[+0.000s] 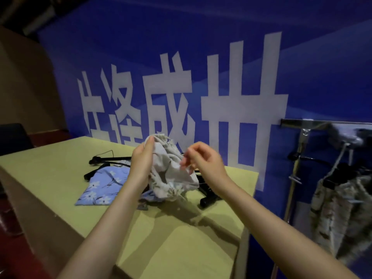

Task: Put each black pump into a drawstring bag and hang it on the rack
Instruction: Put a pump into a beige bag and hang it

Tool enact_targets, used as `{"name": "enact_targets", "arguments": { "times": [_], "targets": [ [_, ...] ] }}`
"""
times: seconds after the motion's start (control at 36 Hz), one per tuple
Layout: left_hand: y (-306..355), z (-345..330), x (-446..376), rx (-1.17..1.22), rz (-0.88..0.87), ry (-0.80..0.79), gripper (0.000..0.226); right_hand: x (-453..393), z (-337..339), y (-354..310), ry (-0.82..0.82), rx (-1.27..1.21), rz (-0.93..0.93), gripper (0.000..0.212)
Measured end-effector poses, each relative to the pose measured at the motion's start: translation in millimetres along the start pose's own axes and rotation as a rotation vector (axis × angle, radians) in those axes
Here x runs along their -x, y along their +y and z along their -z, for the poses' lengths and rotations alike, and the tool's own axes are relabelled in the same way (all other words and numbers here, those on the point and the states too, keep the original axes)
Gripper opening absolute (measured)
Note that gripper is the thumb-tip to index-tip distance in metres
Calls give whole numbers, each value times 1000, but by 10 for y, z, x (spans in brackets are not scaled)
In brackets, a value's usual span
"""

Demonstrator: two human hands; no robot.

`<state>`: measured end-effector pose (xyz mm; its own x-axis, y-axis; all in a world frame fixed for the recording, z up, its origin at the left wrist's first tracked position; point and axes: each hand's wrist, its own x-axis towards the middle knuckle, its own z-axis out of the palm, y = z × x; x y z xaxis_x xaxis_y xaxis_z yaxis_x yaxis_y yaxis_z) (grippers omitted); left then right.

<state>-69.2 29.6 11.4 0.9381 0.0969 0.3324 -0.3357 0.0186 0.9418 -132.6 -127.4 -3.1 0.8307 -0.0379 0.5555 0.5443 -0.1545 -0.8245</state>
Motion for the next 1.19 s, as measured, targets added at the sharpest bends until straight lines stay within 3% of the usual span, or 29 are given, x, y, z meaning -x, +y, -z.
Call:
{"name": "enact_targets", "arguments": {
  "times": [0.06, 0.17, 0.36, 0.47, 0.58, 0.67, 0.72, 1.0, 1.11, 1.19],
  "targets": [
    [105, 32, 60, 55, 45, -28, 29, 49, -238, 38, -114, 31, -67, 18],
    [171, 136, 242, 39, 14, -94, 30, 78, -485, 361, -136, 250, -166, 19],
    [-195, 426, 469, -193, 78, -109, 27, 224, -436, 626, -114, 775, -144, 21],
    [-328, 509, 572, -344, 44, -121, 39, 245, -338, 716, -172, 958, -124, 23],
    [-385, 498, 597, -307, 31, -124, 28, 257, -289, 710, -254, 971, -93, 23],
    [-411, 477, 577, -241, 36, -103, 19, 254, -244, 704, -318, 841, -115, 25],
    [-433, 461, 568, -200, 43, -96, 21, 248, -208, 722, -357, 755, -144, 29],
    [-603, 368, 654, -138, 77, -94, 41, 297, 95, 651, -409, 872, -35, 24],
    [-563, 357, 553, -63, 121, -9, 43, 302, 179, 554, -496, 941, -12, 40],
    [-454, 373, 405, 26, 102, 67, 55, 264, 156, 391, -418, 813, 55, 38]
  ]
}}
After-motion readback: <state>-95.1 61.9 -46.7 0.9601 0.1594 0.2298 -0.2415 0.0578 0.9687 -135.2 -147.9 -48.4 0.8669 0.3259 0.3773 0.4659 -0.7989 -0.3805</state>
